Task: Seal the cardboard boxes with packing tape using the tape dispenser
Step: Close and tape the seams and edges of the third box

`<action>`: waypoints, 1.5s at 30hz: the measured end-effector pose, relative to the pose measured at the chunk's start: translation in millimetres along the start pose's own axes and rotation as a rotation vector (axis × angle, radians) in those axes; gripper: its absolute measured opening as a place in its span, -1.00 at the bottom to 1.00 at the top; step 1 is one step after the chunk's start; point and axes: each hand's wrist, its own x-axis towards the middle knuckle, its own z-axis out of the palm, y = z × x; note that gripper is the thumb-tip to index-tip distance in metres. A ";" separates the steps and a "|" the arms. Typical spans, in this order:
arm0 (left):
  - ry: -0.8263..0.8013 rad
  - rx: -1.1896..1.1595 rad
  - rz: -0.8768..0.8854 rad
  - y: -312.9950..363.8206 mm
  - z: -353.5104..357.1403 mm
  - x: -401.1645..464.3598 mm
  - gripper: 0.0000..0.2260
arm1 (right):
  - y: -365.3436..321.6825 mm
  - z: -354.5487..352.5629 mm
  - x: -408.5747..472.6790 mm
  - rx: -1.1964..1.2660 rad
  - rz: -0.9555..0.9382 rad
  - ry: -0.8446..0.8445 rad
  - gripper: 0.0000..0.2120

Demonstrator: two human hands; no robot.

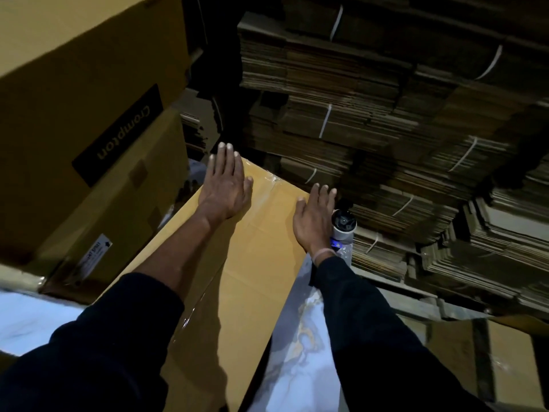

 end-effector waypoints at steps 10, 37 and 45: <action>-0.055 0.015 0.249 20.1 1.0 -26.6 -0.24 | -5.5 -8.7 0.8 0.183 0.156 -0.057 -0.33; -0.113 -0.066 0.211 17.5 -7.9 -251.3 -0.25 | -62.5 26.3 -259.8 0.335 0.131 -0.039 -0.39; -0.078 -0.026 0.204 -12.3 -10.6 -303.1 -0.35 | -64.8 19.1 -234.3 0.325 0.123 -0.084 -0.41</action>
